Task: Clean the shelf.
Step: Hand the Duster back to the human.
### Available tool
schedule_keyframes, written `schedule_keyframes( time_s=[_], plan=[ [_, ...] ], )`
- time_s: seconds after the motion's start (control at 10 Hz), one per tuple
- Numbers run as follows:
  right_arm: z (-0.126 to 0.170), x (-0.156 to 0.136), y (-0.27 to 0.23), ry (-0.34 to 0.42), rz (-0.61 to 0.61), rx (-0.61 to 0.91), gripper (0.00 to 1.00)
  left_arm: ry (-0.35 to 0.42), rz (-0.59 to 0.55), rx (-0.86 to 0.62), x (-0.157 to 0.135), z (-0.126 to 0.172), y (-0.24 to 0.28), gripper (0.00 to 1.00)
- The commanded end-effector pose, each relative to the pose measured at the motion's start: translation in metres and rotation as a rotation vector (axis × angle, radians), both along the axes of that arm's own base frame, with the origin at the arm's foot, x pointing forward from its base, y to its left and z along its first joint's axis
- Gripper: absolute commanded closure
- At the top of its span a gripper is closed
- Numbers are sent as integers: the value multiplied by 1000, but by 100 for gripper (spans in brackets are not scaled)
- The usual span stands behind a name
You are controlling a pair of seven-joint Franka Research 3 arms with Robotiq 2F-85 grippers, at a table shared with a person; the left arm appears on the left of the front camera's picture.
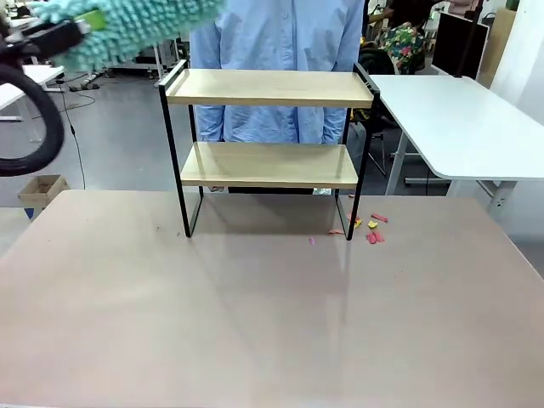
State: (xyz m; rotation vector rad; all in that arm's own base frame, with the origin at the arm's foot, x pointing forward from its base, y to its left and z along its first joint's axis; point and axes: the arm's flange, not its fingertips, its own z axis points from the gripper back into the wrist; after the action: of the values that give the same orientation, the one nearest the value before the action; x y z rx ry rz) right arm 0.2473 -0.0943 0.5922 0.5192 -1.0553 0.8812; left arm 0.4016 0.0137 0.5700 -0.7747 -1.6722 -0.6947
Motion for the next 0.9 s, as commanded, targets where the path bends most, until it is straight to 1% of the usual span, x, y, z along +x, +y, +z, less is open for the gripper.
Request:
schedule_keyframes(
  time_s=[0.0, 0.1, 0.2, 0.4, 0.5, 0.6, 0.7, 0.8],
  plan=[
    [0, 0, -1, -7, 5, -5, 0, 39, 276, -64, -30, -3, 27, 82],
    [0, 0, -1, -7, 5, -5, 0, 70, 386, -64, -41, -8, 41, 82],
    [0, 0, -1, -7, 5, -5, 0, 100, 465, -50, -46, -15, 49, 82],
    [0, 0, -1, -7, 5, -5, 0, 125, 549, -16, -46, -26, 54, 82],
    [0, 0, -1, -7, 5, -5, 0, 138, 534, -11, -43, -35, 54, 82],
    [0, 0, -1, -7, 5, -5, 0, 179, 564, 2, -38, -52, 56, 82],
    [0, 0, -1, -7, 5, -5, 0, 224, 600, 12, -35, -76, 55, 82],
    [0, 0, -1, -7, 5, -5, 0, 273, 601, 17, -36, -98, 50, 82]
  ],
)
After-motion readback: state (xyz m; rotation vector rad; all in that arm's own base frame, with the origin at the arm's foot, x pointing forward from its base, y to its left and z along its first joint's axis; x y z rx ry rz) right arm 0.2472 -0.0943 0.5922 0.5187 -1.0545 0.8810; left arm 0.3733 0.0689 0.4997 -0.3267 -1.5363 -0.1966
